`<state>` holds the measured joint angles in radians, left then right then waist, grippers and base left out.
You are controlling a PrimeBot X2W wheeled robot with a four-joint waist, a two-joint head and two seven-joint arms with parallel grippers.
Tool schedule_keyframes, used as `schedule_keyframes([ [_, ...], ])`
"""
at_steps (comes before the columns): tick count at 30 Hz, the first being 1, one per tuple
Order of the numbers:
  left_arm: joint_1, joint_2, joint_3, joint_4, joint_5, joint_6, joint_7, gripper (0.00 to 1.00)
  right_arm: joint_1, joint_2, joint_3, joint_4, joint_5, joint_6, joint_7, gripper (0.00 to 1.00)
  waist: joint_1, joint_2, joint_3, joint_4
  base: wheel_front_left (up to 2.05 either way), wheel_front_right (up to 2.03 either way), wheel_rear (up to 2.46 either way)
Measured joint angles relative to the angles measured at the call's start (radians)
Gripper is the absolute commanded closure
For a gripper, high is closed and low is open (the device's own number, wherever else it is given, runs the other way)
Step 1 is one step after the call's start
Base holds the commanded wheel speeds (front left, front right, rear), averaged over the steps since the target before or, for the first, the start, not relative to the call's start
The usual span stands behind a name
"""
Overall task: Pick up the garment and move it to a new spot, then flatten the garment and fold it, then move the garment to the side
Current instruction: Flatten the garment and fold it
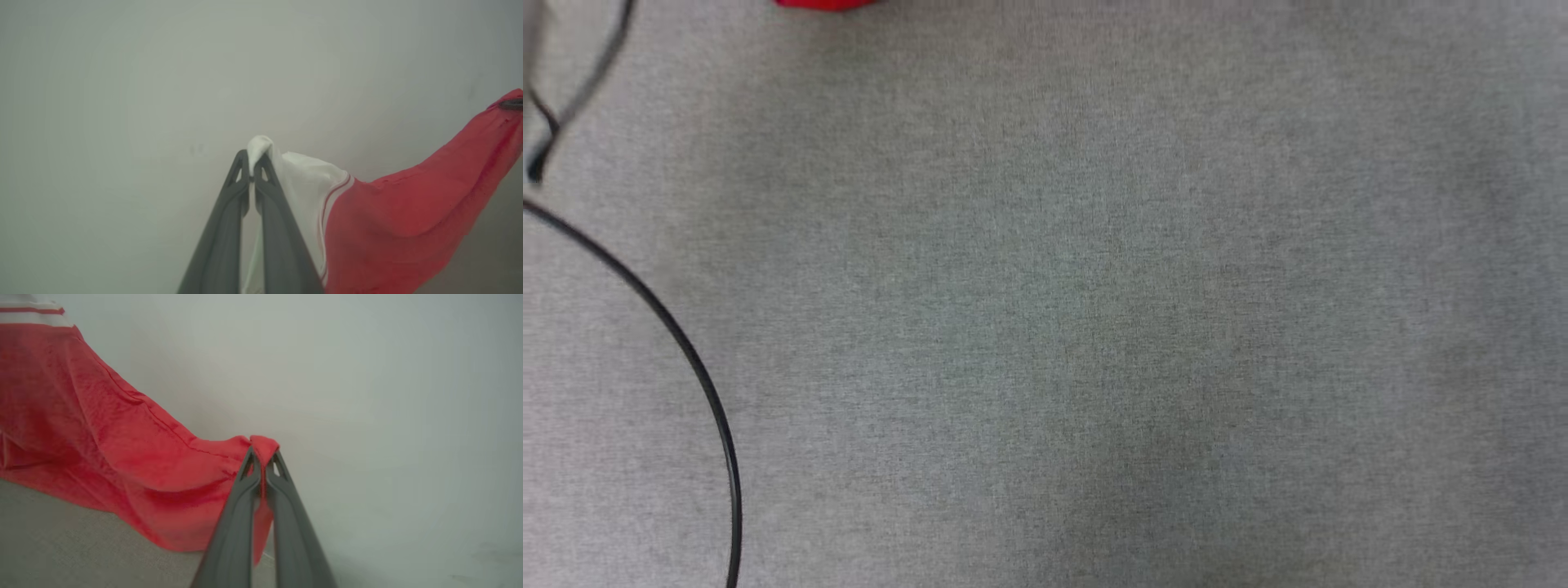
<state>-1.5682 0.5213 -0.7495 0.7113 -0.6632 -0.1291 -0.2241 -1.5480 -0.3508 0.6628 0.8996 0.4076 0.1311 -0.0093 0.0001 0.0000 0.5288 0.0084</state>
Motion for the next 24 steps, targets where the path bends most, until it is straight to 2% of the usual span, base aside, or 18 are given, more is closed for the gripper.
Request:
schedule_keyframes([
  [7, 0.290, 0.058, -0.057, -0.095, -0.059, 0.000, -0.023, 1.00, 0.215, -0.026, 0.151, -0.046, 0.114, 0.000, -0.045, 1.00, -0.0001, 0.0000, -0.083, 0.002, 0.00, 0.00, 0.00],
  [11, 0.483, 0.091, -0.072, -0.194, -0.077, 0.041, -0.029, 1.00, 0.340, -0.073, 0.207, -0.085, 0.185, 0.000, -0.063, 1.00, -0.0001, 0.0000, -0.146, 0.002, 0.00, 0.00, 0.00],
  [15, 0.689, 0.127, -0.081, -0.330, -0.108, 0.115, -0.034, 1.00, 0.477, -0.129, 0.253, -0.124, 0.248, 0.000, -0.083, 1.00, -0.0002, 0.0001, -0.216, 0.004, 0.00, 0.00, 0.00],
  [24, 1.127, 0.264, -0.103, -0.685, -0.190, 0.341, -0.025, 1.00, 0.757, -0.240, 0.288, -0.250, 0.359, 0.000, -0.114, 1.00, -0.0004, 0.0000, -0.357, 0.005, 0.00, 0.00, 0.00],
])
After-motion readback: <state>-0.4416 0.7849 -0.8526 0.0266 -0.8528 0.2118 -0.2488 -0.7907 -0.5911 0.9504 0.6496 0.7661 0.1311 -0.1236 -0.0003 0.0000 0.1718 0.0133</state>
